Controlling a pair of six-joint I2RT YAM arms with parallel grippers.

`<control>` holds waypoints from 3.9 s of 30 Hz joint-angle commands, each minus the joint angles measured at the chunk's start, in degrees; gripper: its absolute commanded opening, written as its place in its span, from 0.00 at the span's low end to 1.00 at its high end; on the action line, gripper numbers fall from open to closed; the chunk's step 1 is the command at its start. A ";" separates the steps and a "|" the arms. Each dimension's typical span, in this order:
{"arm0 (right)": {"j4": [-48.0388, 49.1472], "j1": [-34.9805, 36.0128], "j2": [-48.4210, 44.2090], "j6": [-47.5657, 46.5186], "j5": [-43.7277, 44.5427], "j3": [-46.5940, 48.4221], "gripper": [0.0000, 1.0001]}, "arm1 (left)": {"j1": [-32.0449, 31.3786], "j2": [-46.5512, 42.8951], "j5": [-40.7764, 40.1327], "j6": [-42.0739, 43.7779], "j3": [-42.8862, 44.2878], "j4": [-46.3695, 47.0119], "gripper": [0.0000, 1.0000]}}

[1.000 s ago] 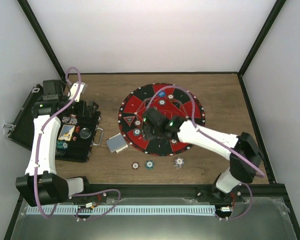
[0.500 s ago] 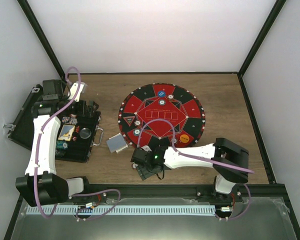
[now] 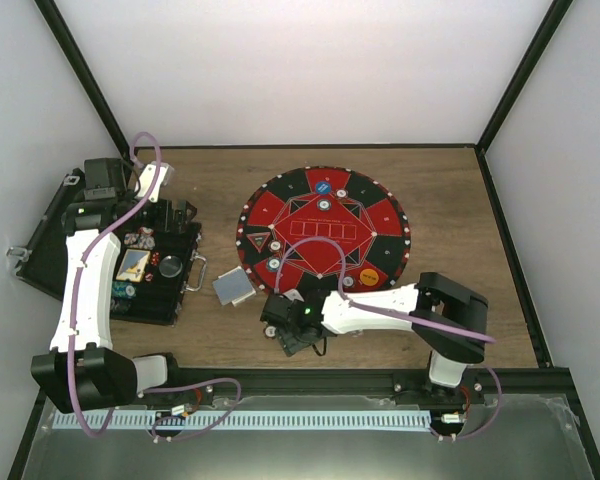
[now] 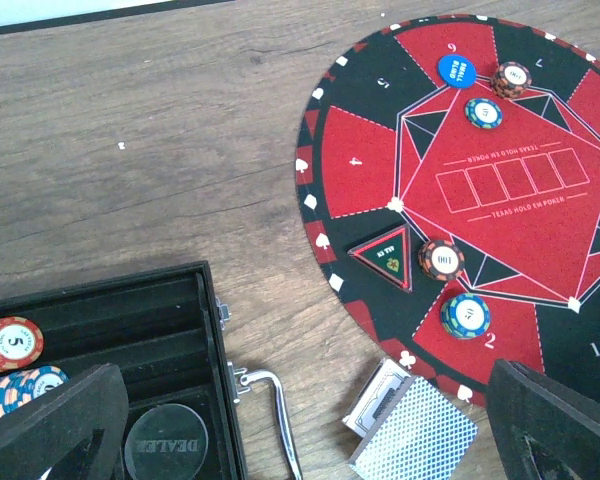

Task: Distribute texas hold em gaming equipment

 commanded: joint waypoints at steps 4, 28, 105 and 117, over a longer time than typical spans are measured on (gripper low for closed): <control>1.29 -2.12 1.33 -1.82 0.89 2.54 0.68 | 0.35 -0.27 0.58 -0.30 1.72 -0.21 1.00; 0.67 -2.95 2.74 -3.02 1.99 3.55 0.48 | 0.34 -0.31 0.63 -0.49 1.27 0.04 1.00; 6.42 -44.73 1.92 -16.14 1.75 2.92 0.56 | 0.34 0.21 0.36 -0.58 2.40 -0.05 1.00; -5.05 -35.23 -12.04 -8.30 5.19 1.53 0.76 | 0.38 0.06 0.93 -1.13 2.42 0.26 1.00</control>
